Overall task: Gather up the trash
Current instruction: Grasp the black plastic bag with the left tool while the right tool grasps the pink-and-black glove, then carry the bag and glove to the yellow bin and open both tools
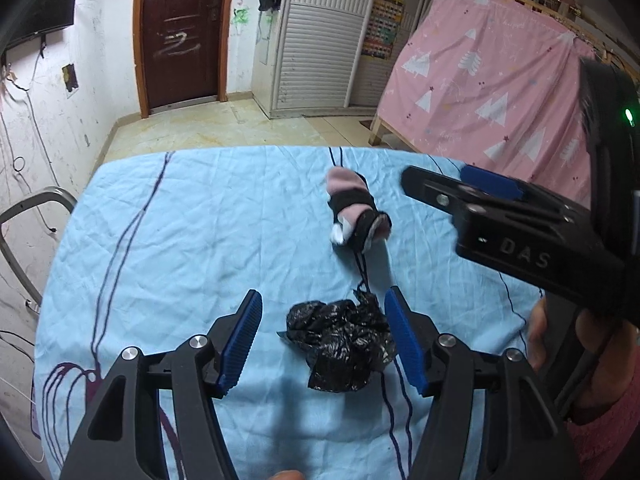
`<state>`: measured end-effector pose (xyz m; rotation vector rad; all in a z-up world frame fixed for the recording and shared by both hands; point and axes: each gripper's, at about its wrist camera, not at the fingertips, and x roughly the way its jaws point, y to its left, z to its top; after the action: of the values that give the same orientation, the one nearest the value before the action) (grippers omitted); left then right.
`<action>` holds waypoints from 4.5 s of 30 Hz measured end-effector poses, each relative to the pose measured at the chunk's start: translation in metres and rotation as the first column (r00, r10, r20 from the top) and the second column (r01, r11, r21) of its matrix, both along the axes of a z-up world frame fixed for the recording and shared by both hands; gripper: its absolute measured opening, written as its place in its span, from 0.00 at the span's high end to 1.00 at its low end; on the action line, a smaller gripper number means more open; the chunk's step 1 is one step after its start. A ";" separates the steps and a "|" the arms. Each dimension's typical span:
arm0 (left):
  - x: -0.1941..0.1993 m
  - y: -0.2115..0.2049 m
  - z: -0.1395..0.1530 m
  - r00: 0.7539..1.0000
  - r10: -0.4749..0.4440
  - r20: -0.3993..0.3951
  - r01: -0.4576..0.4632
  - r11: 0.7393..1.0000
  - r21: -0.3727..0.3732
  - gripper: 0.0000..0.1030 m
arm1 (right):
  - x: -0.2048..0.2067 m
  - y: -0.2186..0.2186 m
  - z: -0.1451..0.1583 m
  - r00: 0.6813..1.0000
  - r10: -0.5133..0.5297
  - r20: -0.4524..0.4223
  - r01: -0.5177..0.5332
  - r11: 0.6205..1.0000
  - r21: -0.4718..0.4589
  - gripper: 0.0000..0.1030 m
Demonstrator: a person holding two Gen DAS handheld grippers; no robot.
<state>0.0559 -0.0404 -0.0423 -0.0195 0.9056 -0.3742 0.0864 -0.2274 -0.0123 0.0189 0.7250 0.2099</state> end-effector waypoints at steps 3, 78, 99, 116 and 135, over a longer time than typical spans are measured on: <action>0.000 -0.003 -0.007 1.000 -0.021 -0.010 0.021 1.000 0.002 0.46 | 0.005 0.009 -0.005 1.000 0.020 -0.016 -0.021 1.000 -0.006 0.25; -0.057 -0.193 0.054 0.945 -0.272 0.183 0.230 0.947 0.223 0.65 | -0.106 -0.233 0.015 0.922 -0.370 0.111 0.331 0.905 0.269 0.58; -0.080 -0.305 0.050 0.881 -0.437 0.183 0.381 0.883 0.276 0.65 | -0.153 -0.316 -0.023 0.855 -0.517 0.041 0.485 0.825 0.288 0.57; -0.077 -0.352 0.044 0.854 -0.492 0.168 0.463 0.867 0.187 0.65 | -0.169 -0.351 -0.036 0.800 -0.599 0.038 0.557 0.764 0.326 0.35; -0.060 -0.366 0.029 0.868 -0.473 0.152 0.462 0.881 0.103 0.37 | -0.173 -0.356 -0.041 0.772 -0.635 0.035 0.588 0.734 0.340 0.30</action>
<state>-0.0036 -0.4067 -0.0132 0.2945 0.7419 -0.7892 -0.0867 -0.5835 -0.0532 0.5402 0.4932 -0.3181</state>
